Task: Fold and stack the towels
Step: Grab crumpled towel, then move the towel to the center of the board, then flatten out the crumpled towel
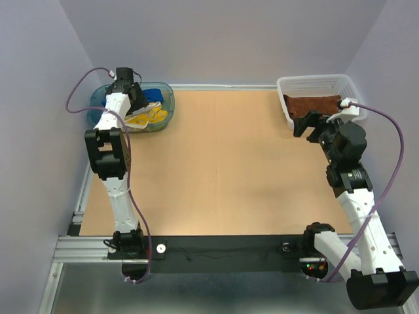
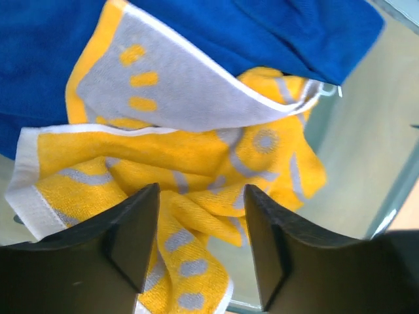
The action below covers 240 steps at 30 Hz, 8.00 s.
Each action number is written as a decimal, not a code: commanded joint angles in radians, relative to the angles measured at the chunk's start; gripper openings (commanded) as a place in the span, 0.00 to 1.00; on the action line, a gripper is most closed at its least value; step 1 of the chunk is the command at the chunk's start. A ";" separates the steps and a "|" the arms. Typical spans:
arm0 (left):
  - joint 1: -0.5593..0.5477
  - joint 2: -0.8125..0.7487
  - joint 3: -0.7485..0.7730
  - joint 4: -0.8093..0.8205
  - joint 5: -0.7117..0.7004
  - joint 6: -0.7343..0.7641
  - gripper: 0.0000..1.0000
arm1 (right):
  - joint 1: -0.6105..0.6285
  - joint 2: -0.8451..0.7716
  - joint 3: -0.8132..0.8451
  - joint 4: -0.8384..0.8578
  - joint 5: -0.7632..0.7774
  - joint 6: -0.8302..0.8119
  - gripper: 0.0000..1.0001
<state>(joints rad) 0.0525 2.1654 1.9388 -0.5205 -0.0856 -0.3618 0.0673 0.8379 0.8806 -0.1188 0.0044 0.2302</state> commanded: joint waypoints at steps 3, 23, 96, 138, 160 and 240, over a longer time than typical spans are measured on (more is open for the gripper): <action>-0.049 -0.017 -0.006 0.001 0.011 0.102 0.77 | 0.015 -0.010 -0.025 0.059 0.022 -0.023 1.00; -0.128 0.009 0.155 -0.075 -0.192 0.162 0.01 | 0.026 -0.011 -0.023 0.059 0.034 -0.038 1.00; -0.749 -0.356 -0.519 0.154 -0.072 -0.166 0.72 | 0.408 0.802 0.061 -0.033 -0.316 0.147 0.45; -0.579 -0.505 -0.907 0.460 -0.054 -0.129 0.00 | 0.227 0.574 -0.025 0.048 -0.160 0.141 0.00; -0.663 -0.351 -0.582 0.522 0.152 -0.192 0.74 | 0.227 0.527 -0.120 0.022 -0.239 0.107 0.00; -0.634 -1.035 -0.566 0.528 -0.029 0.262 0.01 | 0.209 0.265 0.623 -0.199 -0.143 -0.235 0.01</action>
<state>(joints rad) -0.6262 1.0649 1.4223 -0.0246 0.0593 -0.0734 0.2962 1.0378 1.5150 -0.2901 -0.2684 0.0135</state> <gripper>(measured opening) 0.059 0.012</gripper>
